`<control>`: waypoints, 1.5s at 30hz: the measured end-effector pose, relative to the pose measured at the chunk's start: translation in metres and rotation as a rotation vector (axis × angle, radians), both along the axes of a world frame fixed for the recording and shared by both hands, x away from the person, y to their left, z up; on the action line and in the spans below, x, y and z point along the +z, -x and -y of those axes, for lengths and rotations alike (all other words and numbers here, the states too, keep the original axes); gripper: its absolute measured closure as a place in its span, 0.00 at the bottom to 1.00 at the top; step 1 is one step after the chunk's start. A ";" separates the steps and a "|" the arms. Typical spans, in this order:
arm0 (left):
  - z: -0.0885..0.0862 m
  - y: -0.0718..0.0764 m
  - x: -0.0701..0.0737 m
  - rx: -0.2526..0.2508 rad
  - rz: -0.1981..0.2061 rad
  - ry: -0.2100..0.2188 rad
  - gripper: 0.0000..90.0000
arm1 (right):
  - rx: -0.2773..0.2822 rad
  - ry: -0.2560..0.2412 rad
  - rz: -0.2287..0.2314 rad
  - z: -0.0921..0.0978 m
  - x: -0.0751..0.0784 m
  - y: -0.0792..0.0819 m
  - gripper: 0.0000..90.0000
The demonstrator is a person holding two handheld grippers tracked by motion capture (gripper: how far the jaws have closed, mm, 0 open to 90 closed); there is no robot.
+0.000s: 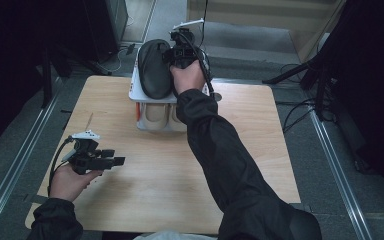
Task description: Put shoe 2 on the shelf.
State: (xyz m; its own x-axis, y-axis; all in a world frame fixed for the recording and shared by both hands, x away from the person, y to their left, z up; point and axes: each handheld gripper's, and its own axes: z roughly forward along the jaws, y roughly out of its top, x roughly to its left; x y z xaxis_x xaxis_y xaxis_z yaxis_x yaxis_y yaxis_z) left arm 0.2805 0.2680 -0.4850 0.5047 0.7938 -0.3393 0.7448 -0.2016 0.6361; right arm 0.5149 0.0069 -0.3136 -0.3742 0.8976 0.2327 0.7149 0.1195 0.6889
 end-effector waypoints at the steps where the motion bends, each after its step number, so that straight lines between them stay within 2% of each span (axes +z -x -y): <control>1: 0.000 0.000 0.000 -0.001 0.001 -0.001 0.43 | 0.007 -0.002 0.002 0.001 0.000 0.002 0.60; 14: 0.002 -0.001 -0.001 0.000 -0.003 -0.012 0.43 | 0.096 -0.023 -0.004 0.016 -0.005 0.027 0.62; 19: 0.003 -0.003 -0.002 -0.006 -0.009 -0.015 0.43 | 0.139 0.011 0.020 0.016 -0.006 0.040 0.63; 29: 0.004 -0.003 -0.002 -0.009 -0.003 -0.020 0.43 | 0.209 -0.023 0.036 0.022 -0.011 0.068 0.63; 41: 0.008 -0.006 -0.003 -0.014 -0.005 -0.023 0.43 | 0.286 -0.058 0.053 0.043 -0.016 0.102 0.63; 45: 0.009 -0.007 -0.003 -0.022 -0.007 -0.024 0.43 | 0.315 -0.071 0.043 0.050 -0.021 0.112 0.63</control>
